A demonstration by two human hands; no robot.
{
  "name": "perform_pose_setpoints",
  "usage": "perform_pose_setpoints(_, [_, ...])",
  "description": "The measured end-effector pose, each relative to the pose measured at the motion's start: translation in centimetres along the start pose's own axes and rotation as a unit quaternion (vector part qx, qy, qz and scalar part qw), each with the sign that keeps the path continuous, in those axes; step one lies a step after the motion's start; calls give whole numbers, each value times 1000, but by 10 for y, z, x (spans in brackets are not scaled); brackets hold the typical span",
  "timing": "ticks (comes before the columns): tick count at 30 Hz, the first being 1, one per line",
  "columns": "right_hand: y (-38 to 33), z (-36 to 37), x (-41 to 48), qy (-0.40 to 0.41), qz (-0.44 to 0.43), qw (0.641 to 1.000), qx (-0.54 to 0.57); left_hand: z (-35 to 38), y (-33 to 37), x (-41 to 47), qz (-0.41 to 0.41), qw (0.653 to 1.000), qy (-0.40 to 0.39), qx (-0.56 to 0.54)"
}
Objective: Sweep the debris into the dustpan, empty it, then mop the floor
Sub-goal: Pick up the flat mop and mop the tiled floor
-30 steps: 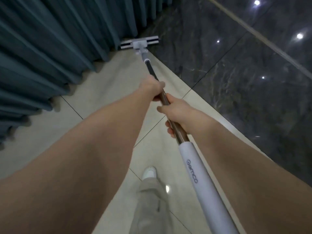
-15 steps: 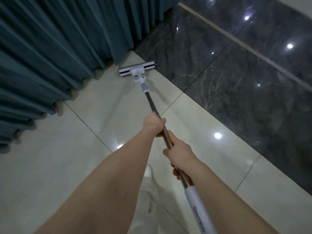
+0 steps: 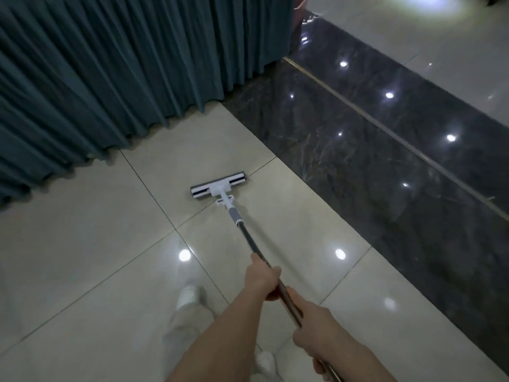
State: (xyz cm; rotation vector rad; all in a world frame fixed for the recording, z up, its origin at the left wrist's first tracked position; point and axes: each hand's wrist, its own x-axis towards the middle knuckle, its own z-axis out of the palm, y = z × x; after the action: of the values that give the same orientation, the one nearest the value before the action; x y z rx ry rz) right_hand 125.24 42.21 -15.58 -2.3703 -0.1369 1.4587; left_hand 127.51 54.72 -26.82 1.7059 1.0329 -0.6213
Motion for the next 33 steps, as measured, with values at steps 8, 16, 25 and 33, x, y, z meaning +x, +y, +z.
perform_pose_setpoints(8, [35,47,-84,-5,33,999,-37,17,-50,-93,-34,995,-37,-91])
perform_pose_setpoints(16, [15,118,-139,-1,4,996,-92,-18,-122,-148,-42,983,-67,-165])
perform_pose_setpoints(25, [-52,228,-181,-41,-57,990,-124,-104,-248,-190,-76,971,-22,-224])
perform_pose_setpoints(33, [-147,344,-172,-112,-136,970,-166,-216,-384,-205,-115,937,83,-320])
